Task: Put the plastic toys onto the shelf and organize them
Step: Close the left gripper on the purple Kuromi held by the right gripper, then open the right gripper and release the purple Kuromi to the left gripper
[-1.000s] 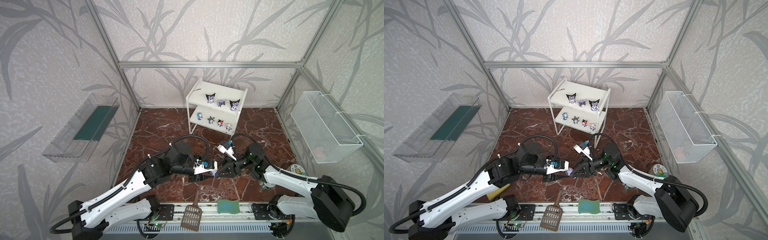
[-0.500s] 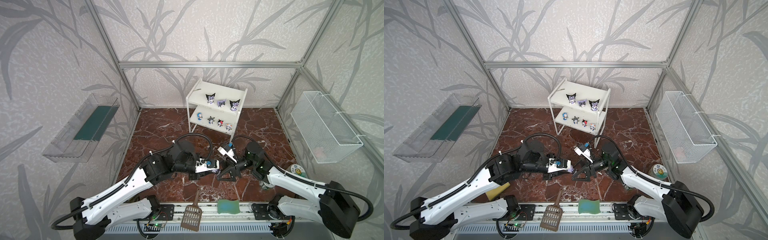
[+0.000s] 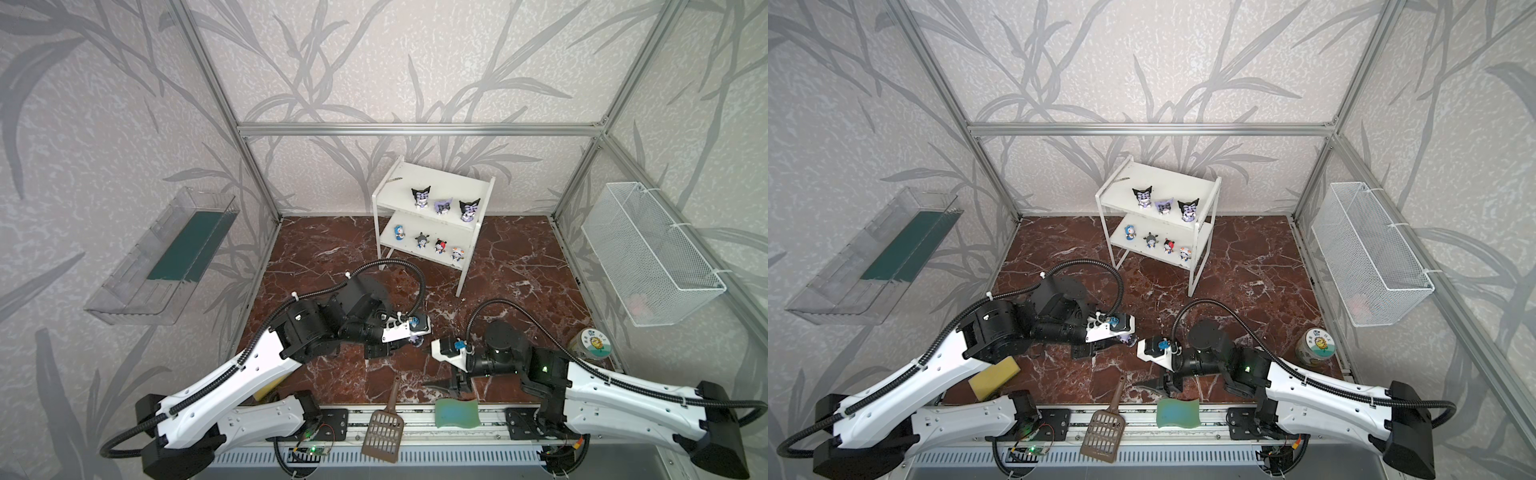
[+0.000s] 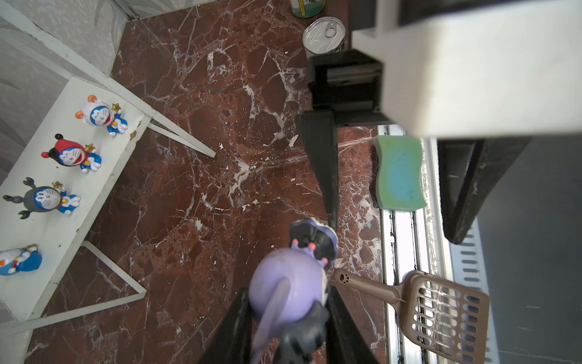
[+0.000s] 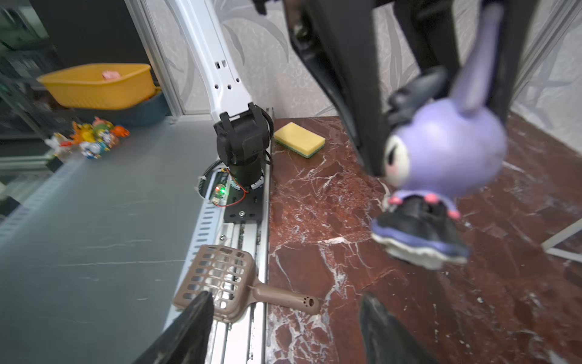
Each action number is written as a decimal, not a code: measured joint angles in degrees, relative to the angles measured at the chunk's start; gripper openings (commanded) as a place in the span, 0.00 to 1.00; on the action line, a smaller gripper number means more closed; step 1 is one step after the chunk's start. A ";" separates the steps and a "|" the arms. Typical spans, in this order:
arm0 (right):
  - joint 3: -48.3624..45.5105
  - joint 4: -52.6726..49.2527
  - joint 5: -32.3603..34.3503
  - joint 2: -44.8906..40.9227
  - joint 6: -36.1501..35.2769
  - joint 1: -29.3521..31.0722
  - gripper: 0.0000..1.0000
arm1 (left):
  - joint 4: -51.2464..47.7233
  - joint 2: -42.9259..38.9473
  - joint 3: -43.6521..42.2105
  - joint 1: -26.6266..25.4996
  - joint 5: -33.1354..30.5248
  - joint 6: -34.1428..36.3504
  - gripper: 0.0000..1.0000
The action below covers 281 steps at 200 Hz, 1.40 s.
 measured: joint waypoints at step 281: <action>3.41 11.58 20.92 6.45 -0.59 4.52 0.23 | 1.49 -1.73 -1.29 -0.09 -0.52 -3.52 0.24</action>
